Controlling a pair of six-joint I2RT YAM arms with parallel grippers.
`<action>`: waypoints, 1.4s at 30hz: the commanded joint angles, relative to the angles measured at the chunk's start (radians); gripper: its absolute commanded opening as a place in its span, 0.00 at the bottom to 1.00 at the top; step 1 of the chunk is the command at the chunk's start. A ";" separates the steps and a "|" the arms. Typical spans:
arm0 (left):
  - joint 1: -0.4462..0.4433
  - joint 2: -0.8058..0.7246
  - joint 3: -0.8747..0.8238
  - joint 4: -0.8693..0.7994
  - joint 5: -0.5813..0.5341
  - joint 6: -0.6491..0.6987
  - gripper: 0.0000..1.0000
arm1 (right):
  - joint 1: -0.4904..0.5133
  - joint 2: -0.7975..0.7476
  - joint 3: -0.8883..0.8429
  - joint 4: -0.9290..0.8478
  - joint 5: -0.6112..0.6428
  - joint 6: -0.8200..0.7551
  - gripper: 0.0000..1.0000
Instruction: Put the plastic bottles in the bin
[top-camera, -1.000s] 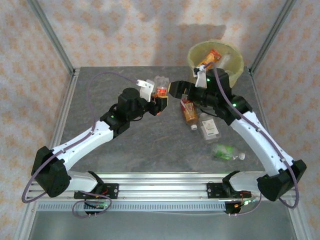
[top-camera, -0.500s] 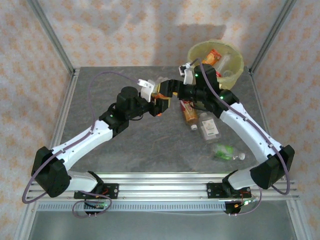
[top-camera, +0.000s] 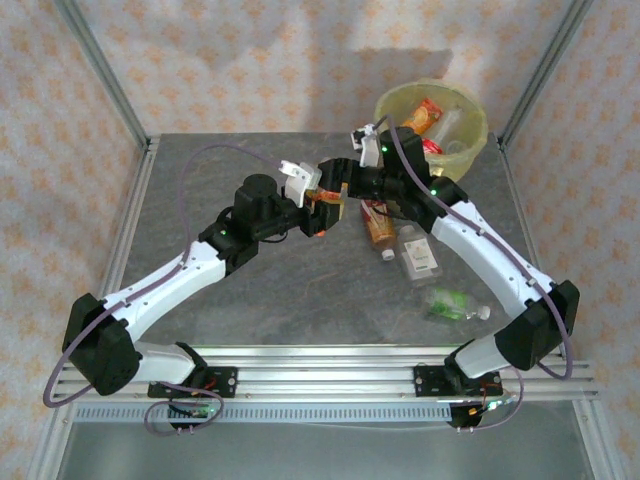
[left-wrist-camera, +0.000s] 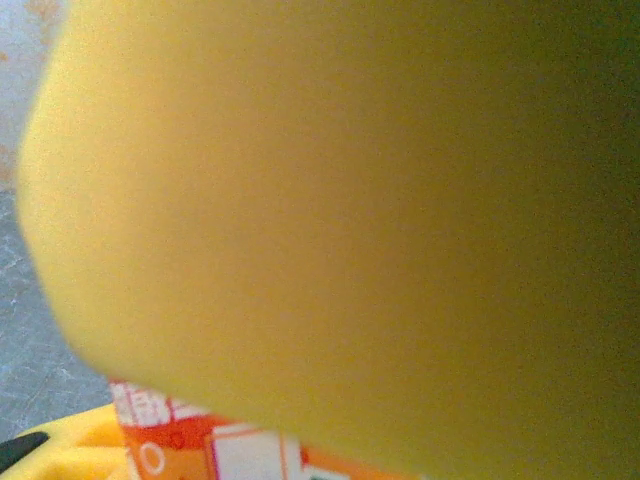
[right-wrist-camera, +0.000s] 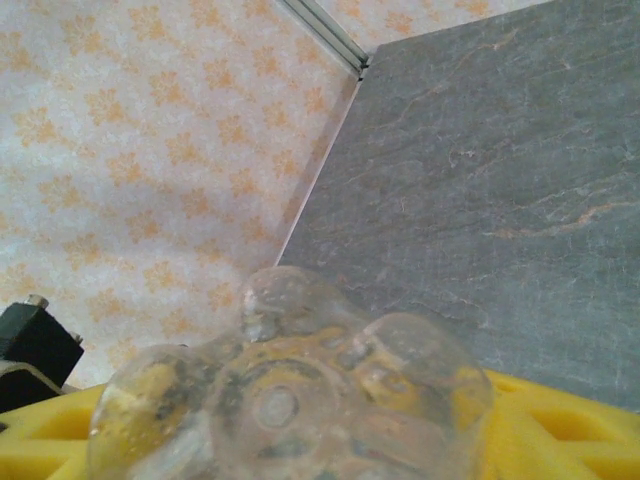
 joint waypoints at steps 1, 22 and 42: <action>0.000 -0.048 0.027 0.036 0.020 0.016 0.57 | -0.001 -0.035 -0.021 0.039 0.038 0.016 0.58; -0.001 -0.130 0.014 -0.054 -0.133 -0.016 1.00 | -0.202 0.005 0.314 -0.167 0.502 -0.065 0.32; 0.000 -0.140 -0.013 -0.101 -0.272 -0.040 1.00 | -0.223 0.432 0.958 -0.513 1.083 -0.383 0.33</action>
